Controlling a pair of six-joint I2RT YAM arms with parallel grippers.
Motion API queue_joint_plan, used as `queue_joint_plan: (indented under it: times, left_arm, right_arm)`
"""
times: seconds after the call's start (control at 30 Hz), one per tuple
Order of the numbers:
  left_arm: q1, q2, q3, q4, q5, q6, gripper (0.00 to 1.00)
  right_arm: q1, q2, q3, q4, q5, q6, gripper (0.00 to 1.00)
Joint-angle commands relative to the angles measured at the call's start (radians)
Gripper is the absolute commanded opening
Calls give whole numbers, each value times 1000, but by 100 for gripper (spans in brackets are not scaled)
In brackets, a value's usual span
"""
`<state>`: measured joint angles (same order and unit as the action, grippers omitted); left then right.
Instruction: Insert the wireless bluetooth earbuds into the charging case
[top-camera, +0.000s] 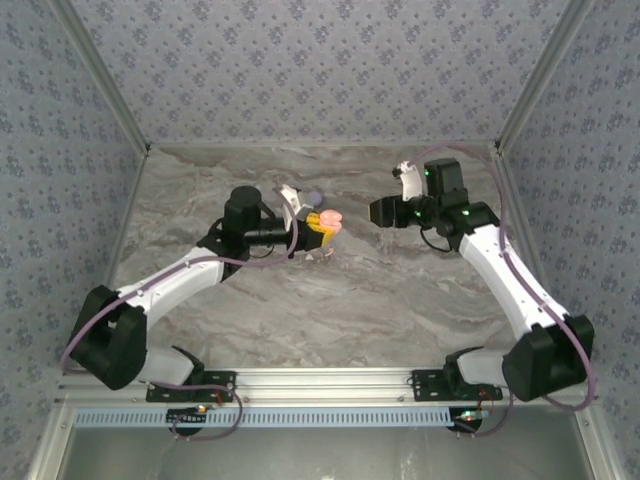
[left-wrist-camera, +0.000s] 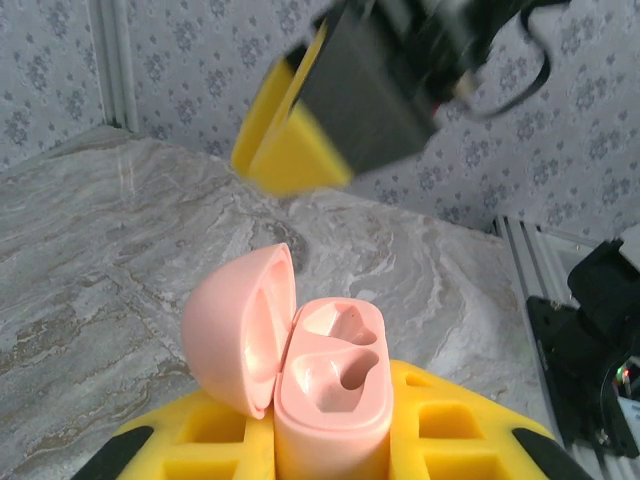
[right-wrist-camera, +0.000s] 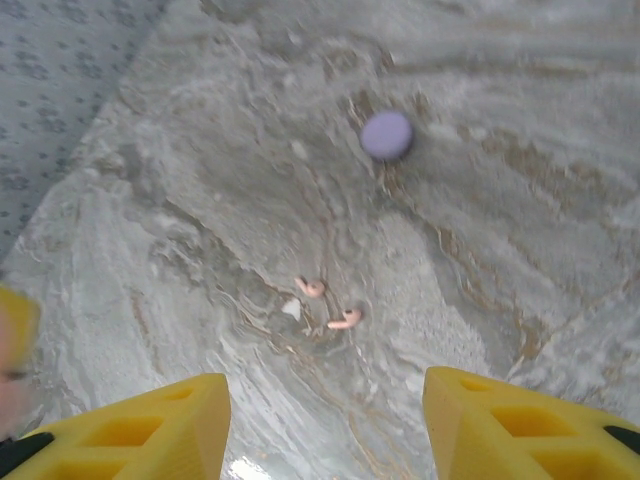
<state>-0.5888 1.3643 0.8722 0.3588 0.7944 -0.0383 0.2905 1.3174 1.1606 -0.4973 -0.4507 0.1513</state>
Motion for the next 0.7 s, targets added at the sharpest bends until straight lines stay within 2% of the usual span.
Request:
queue_joint_plan:
  times: [0.0,0.2,0.43,0.67]
  left_arm:
    - [2,-64,-22,51,-25,-72,2]
    - [-6,-135,-81,37,-79,-102,3]
    - [-22,-181,-109,5,-114,-108,3]
    - [-30,-207,-134,-11,-133,-103,3]
  right_arm:
    - [5,69,-28,-16,26,78,55]
    - [49,225,-38,39,39,161,53]
    - [142,406,13,63,132,307,49]
    - [203,528,89,70,161,425,42]
